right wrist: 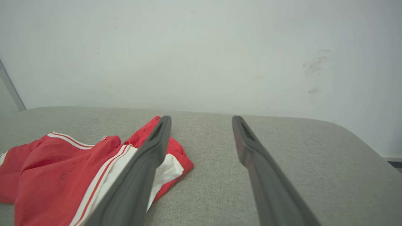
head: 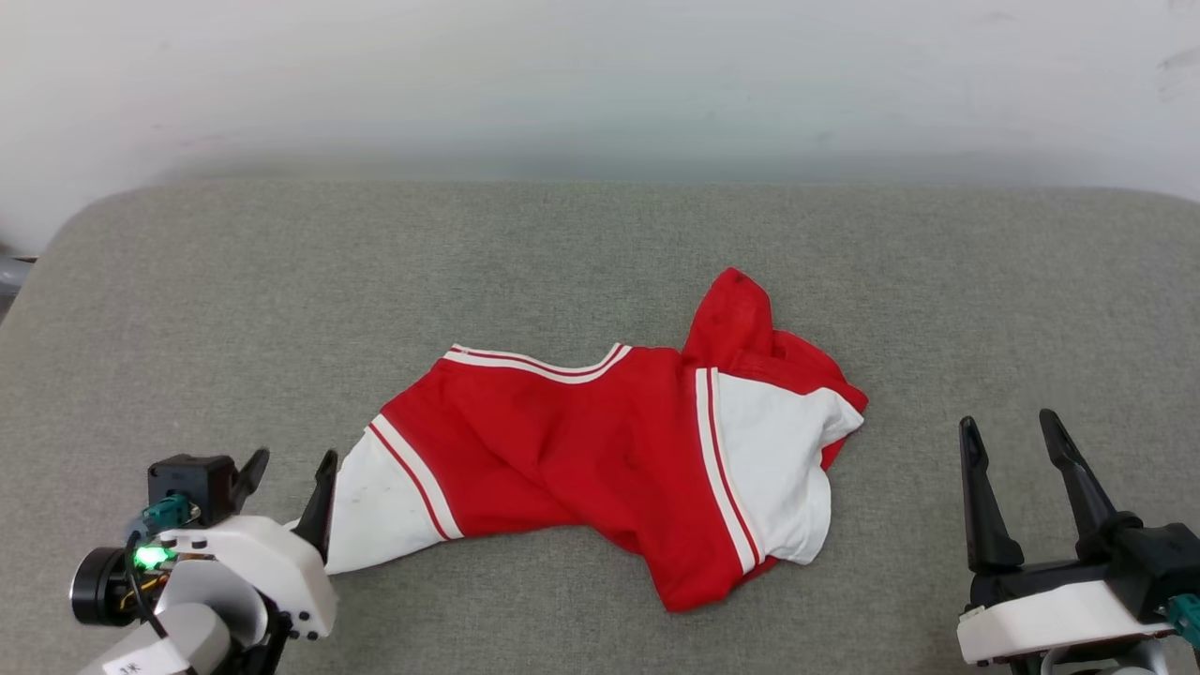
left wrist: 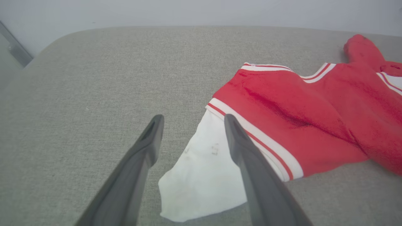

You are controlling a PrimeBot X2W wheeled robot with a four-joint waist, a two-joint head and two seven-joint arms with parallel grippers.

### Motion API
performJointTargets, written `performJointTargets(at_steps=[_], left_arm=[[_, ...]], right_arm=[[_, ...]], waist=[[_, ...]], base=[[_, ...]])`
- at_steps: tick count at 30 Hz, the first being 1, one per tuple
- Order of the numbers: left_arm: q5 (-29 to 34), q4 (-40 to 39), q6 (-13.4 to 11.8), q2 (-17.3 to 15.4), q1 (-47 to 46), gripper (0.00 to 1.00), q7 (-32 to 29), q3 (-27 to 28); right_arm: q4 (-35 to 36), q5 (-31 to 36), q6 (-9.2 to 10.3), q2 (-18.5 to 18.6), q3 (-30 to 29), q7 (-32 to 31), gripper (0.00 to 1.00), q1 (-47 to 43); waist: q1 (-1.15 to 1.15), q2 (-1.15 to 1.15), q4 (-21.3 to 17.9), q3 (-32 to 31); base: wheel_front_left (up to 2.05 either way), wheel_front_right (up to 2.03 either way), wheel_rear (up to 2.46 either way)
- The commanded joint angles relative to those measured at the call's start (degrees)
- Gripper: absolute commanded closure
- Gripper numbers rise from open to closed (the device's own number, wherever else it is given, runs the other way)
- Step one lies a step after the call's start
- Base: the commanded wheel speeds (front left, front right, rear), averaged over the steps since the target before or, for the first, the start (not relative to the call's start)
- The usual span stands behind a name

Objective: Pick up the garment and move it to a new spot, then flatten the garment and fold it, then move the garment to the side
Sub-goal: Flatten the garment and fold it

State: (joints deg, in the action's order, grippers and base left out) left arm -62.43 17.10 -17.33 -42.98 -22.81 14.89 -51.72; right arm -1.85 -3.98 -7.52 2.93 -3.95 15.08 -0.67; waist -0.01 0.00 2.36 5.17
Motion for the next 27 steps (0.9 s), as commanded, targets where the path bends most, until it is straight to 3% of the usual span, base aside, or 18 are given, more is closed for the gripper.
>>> performJointTargets(at_steps=[1, 8, 12, 20, 27], left_arm=[[3.81, -2.25, -1.79, 1.47, 1.93, 0.00, 0.37, 3.54], [17.21, -10.03, -6.55, 6.51, 9.88, 0.00, 0.29, 15.72], [25.00, -14.10, -7.79, 9.98, 15.16, 0.00, 0.30, 22.35], [35.60, -17.59, -5.41, 16.85, 19.63, 0.00, 0.31, 30.38], [40.66, -16.75, -1.29, 22.41, 18.74, 0.00, 0.32, 34.32]], right_arm=[[0.55, 0.62, 0.05, -0.10, -0.16, 0.14, 0.00, -0.43], [2.22, 2.44, 0.05, -0.10, 0.06, 0.14, 0.00, 1.51], [3.10, 4.52, 0.05, -0.02, 1.32, 0.14, 0.00, 4.86], [-2.41, 3.27, 0.06, 8.72, 11.67, -0.70, 0.00, 18.42], [-8.75, -6.11, 0.06, 18.42, 31.27, -17.59, 0.00, 33.61]], waist=[[0.01, 0.00, 0.50, -0.58], [0.01, 0.00, 1.64, -1.19], [0.01, 0.00, 2.49, -0.83], [0.01, 0.00, 5.17, 1.33], [0.01, 0.00, 8.13, 4.46]], base=[[0.00, 0.00, 0.00], [0.00, 0.00, 0.00], [0.00, 0.00, 0.00], [0.00, 0.00, 0.00], [0.00, 0.00, 0.00]])
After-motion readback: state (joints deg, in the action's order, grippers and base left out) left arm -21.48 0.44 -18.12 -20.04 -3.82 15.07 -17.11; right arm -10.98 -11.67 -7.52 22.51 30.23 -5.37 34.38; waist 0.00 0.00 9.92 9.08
